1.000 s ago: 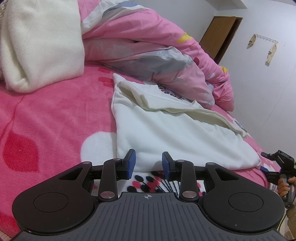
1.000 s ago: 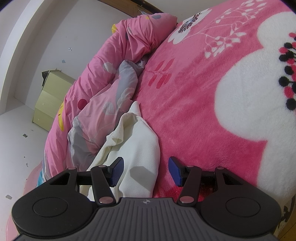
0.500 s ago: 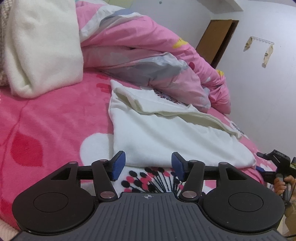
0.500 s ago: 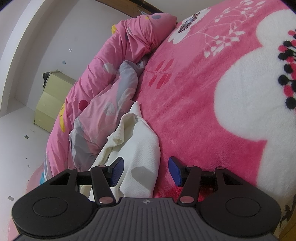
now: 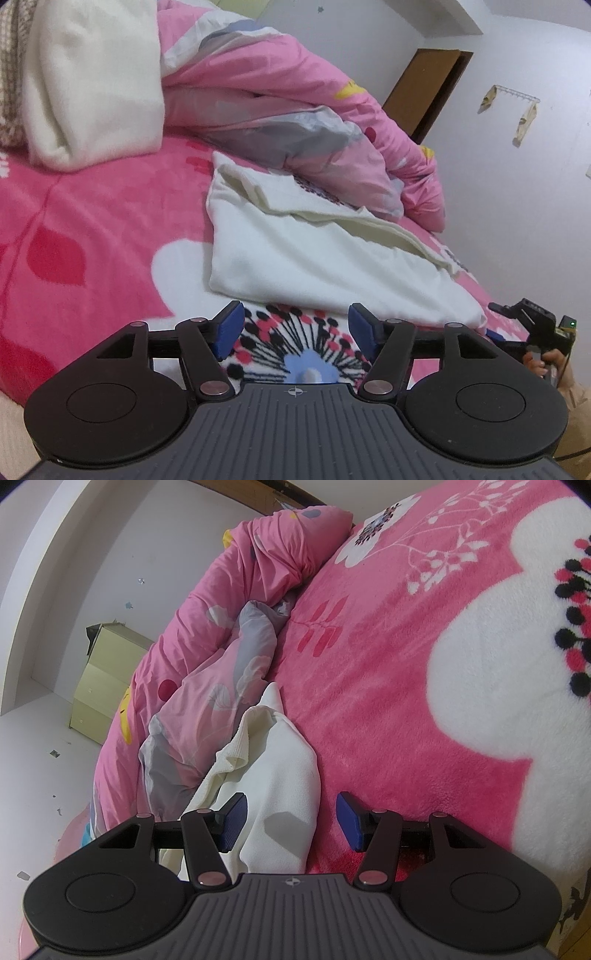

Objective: Fold clothes

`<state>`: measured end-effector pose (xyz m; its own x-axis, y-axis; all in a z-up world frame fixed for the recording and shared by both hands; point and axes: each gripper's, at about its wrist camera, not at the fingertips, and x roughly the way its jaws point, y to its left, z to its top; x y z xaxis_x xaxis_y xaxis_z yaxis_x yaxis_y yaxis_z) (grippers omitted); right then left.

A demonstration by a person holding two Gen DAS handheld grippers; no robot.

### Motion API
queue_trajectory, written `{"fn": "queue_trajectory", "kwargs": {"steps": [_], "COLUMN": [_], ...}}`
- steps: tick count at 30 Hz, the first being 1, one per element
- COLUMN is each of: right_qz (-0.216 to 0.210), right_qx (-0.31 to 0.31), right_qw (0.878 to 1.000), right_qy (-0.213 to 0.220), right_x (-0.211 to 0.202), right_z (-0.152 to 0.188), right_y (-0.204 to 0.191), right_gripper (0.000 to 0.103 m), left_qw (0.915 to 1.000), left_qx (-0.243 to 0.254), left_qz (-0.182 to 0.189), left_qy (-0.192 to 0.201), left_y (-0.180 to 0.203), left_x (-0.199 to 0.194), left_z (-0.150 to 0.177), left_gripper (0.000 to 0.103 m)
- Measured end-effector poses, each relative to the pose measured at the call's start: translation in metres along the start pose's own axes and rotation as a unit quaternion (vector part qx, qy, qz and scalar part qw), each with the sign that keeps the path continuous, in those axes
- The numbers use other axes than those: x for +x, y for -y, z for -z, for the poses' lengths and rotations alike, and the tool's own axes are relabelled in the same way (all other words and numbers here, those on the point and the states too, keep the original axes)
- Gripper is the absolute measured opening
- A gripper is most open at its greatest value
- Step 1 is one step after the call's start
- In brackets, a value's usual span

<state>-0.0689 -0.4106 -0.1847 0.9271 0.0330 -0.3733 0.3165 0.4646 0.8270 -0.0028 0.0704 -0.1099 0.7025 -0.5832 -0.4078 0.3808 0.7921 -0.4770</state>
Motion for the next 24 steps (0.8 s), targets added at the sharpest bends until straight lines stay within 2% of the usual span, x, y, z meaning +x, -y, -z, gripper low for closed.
{"fn": "queue_trajectory", "kwargs": {"steps": [6, 12, 19, 24], "right_qz": [0.000, 0.006, -0.005, 0.006], "right_qx": [0.000, 0.000, 0.040, 0.039], "right_qw": [1.000, 1.000, 0.999, 0.998], "right_qy": [0.000, -0.002, -0.020, -0.041], "right_x": [0.000, -0.001, -0.013, -0.015], "right_z": [0.000, 0.000, 0.007, 0.015], "right_y": [0.000, -0.003, -0.009, -0.017], "right_gripper": [0.056, 0.056, 0.060, 0.060], "left_qw": [0.9999, 0.9983, 0.9927, 0.9914], "left_qx": [-0.008, -0.049, -0.114, -0.127], "left_qz": [0.009, 0.026, 0.041, 0.029], "left_qy": [-0.011, -0.018, -0.002, 0.012], "left_y": [0.002, -0.004, -0.019, -0.018], "left_x": [0.002, 0.011, 0.022, 0.033], "left_z": [0.006, 0.010, 0.009, 0.003], "left_gripper": [0.064, 0.068, 0.068, 0.068]}}
